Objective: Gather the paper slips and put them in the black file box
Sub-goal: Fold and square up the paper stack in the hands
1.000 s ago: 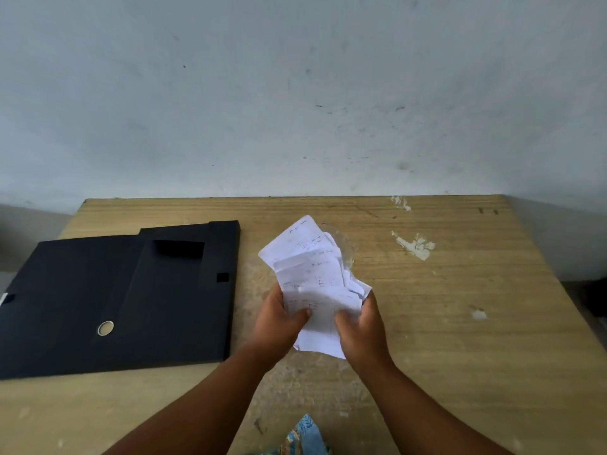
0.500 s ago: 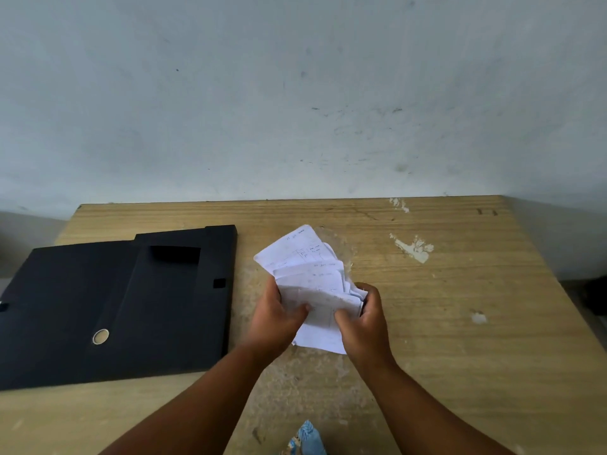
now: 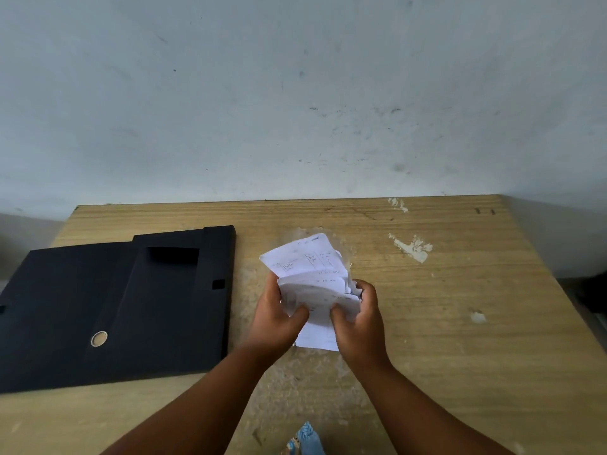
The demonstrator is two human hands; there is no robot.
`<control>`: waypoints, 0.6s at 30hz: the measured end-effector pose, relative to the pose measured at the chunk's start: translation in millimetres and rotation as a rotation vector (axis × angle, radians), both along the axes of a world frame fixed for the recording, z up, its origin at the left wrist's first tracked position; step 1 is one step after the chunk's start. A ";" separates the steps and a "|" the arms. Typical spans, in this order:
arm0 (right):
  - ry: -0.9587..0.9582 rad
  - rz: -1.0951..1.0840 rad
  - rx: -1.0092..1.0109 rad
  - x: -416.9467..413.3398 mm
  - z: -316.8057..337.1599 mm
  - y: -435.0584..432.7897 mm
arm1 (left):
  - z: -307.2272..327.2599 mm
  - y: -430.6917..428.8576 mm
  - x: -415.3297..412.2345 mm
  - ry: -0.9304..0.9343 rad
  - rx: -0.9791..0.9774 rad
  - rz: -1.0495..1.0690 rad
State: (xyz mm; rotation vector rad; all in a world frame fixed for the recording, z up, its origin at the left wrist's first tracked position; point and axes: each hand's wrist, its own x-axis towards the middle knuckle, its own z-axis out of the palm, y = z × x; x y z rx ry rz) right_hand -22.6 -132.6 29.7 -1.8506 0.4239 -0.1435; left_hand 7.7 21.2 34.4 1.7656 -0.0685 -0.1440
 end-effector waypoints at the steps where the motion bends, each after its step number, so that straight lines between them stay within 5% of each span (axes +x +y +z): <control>1: 0.004 -0.019 0.048 -1.9 -1.4 0.7 | 0.0 -0.2 -2.3 0.000 -0.038 -0.005; 10: 0.007 -0.271 0.357 -7.1 4.1 4.4 | -2.5 -5.3 -12.0 0.036 -0.083 0.083; 18: -0.033 -0.213 0.314 -5.5 15.7 16.8 | 16.9 -27.0 -16.9 -0.002 -0.119 0.265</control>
